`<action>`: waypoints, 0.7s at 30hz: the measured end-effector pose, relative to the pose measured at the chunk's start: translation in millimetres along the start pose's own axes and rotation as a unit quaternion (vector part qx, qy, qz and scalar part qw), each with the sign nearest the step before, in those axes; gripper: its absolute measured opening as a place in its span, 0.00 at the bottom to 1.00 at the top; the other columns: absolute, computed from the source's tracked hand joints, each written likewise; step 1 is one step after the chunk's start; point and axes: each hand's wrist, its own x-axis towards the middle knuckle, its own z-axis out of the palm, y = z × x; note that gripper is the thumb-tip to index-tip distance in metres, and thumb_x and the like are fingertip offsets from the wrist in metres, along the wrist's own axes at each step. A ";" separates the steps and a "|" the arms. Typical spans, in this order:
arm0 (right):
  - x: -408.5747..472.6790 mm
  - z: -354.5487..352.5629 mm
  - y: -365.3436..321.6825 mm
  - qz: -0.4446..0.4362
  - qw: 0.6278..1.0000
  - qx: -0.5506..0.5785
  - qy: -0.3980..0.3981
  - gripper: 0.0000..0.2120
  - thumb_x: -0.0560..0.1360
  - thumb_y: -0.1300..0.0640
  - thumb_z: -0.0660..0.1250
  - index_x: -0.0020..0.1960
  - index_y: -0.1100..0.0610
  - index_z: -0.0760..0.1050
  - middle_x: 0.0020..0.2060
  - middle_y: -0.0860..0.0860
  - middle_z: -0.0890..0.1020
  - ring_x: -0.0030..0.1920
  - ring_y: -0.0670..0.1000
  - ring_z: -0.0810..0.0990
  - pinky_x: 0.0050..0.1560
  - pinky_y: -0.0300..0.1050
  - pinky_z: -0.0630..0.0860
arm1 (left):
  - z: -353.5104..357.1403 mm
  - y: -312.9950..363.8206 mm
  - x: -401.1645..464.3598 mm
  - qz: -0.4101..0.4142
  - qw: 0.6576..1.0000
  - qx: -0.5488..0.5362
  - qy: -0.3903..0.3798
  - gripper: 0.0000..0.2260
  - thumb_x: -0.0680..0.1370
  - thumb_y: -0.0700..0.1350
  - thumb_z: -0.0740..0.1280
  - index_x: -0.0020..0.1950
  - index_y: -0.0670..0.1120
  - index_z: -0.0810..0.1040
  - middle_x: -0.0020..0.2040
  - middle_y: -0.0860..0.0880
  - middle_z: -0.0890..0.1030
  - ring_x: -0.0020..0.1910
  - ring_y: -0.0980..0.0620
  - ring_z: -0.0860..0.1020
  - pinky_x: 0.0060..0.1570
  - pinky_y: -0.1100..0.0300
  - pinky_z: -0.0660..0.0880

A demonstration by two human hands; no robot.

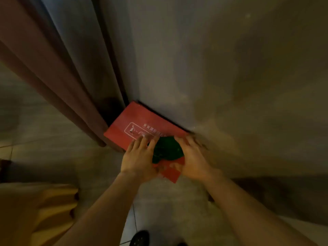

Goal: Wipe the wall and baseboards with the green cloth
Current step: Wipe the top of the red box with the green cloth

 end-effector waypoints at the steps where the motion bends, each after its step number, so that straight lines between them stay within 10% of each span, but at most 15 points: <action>1: 5.7 5.9 1.8 -0.013 1.000 -0.018 0.001 0.47 0.63 0.36 0.76 0.76 0.48 0.61 0.68 0.53 0.70 0.68 0.58 0.68 0.65 0.57 0.71 | 5.7 -0.1 5.5 0.005 1.000 -0.003 -0.001 0.46 0.72 0.72 0.64 0.80 0.56 0.46 0.80 0.50 0.56 0.79 0.44 0.54 0.78 0.46 0.53; 8: 37.1 38.1 13.2 -0.030 0.998 -0.039 -0.049 0.48 0.70 0.43 0.76 0.80 0.46 0.50 0.79 0.52 0.57 0.78 0.56 0.53 0.72 0.58 0.67 | 49.8 -4.6 39.9 0.023 1.000 0.000 0.018 0.44 0.76 0.62 0.68 0.81 0.54 0.44 0.81 0.50 0.55 0.80 0.47 0.54 0.78 0.52 0.50; 21: 30.0 28.3 1.6 -0.002 1.000 -0.014 0.021 0.23 0.70 0.65 0.70 0.62 0.50 0.72 0.55 0.53 0.77 0.52 0.58 0.79 0.46 0.51 0.77 | 23.4 1.1 38.1 0.017 0.999 0.014 0.026 0.23 0.79 0.44 0.67 0.72 0.52 0.64 0.66 0.49 0.75 0.64 0.43 0.74 0.52 0.48 0.77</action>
